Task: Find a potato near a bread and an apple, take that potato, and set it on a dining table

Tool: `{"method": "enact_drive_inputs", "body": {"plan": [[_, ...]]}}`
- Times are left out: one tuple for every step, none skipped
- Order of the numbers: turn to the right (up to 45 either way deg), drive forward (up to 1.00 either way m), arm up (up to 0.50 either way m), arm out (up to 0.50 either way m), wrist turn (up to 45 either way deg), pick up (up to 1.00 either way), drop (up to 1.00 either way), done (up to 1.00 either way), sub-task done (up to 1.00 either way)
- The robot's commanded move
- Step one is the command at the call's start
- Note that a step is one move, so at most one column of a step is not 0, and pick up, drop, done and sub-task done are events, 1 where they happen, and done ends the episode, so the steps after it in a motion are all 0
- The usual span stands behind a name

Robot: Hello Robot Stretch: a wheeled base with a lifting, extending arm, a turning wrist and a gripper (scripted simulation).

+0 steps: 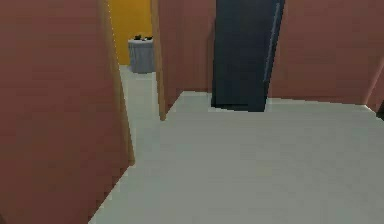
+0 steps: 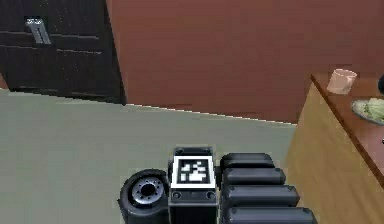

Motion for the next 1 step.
{"method": "enact_drive_inputs", "body": {"plan": [[0.0,1.00,0.00,0.00,0.0,0.00,0.00,0.00,0.00]]}}
